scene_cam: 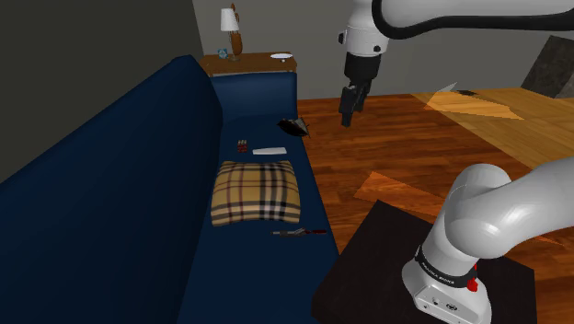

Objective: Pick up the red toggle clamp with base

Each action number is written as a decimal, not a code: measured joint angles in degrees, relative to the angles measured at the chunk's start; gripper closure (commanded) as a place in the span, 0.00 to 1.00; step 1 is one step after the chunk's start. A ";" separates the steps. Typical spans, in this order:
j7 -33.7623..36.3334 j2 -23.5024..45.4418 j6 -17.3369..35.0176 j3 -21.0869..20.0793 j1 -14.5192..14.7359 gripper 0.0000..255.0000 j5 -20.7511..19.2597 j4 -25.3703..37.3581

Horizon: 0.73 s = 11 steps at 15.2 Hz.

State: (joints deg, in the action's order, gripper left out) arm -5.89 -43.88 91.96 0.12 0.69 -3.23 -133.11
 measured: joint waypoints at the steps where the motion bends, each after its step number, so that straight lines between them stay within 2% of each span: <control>1: 0.00 0.00 0.00 0.00 0.00 0.00 0.00 0.00; 6: -1.43 0.62 7.73 1.71 0.28 0.00 0.64 -7.10; 11: -3.56 3.51 18.27 3.87 0.68 0.00 1.53 -14.72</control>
State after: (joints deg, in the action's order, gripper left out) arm -9.45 -40.37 110.23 4.00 1.37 -1.70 -147.82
